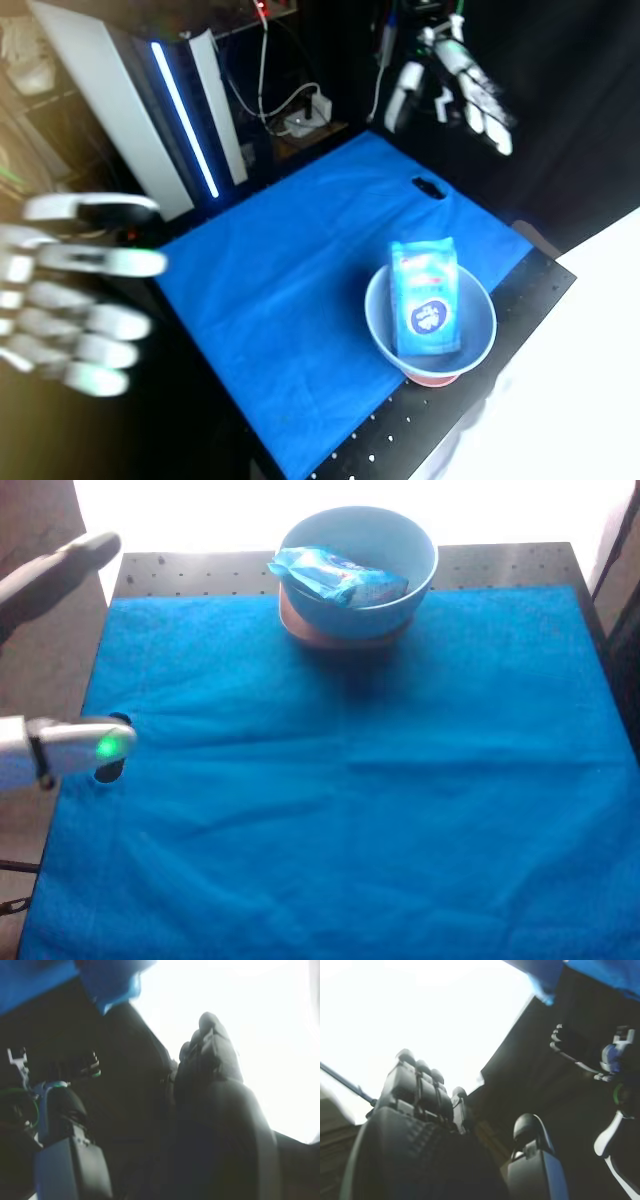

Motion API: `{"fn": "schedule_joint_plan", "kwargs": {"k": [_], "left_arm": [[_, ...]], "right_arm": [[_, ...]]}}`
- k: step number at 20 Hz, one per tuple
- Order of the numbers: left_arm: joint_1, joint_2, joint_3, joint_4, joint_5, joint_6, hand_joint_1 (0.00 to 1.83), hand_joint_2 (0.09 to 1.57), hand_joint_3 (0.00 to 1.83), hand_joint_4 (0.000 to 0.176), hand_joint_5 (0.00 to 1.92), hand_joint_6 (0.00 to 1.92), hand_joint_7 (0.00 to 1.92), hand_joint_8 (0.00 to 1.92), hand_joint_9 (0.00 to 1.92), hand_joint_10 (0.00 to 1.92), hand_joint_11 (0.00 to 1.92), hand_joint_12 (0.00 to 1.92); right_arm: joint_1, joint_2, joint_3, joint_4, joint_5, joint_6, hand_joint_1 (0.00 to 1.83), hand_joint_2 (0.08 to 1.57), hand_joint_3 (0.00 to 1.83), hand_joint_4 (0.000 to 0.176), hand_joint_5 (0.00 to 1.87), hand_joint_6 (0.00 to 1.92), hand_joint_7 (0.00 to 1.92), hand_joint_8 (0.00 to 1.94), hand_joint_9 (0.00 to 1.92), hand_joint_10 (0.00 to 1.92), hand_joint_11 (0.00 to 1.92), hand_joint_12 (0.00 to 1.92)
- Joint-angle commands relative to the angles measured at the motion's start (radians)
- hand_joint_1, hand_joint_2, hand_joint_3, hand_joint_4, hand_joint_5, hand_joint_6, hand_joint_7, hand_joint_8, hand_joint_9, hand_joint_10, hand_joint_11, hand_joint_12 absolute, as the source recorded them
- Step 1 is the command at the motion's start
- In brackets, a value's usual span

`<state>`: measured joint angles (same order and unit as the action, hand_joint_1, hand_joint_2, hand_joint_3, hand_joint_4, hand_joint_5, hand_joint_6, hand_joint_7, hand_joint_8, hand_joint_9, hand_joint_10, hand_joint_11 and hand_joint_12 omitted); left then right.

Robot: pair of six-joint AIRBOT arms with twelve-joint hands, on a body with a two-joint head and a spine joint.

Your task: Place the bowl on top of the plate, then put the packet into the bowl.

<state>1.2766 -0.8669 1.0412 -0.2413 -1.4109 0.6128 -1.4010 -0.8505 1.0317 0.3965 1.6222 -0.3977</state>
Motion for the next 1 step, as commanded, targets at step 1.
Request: {"fn": "schedule_joint_plan", "kwargs": {"k": [1], "left_arm": [[0.012,0.000,-0.008,-0.040,-0.209,-0.002,0.66,0.88,0.00,0.031,0.00,0.00,0.00,0.00,0.03,0.00,0.00,0.31]], "right_arm": [[0.008,0.004,-0.004,0.009,0.139,0.005,0.15,1.17,0.00,0.176,0.00,0.00,0.00,0.00,0.00,0.00,0.00,0.00]]}}
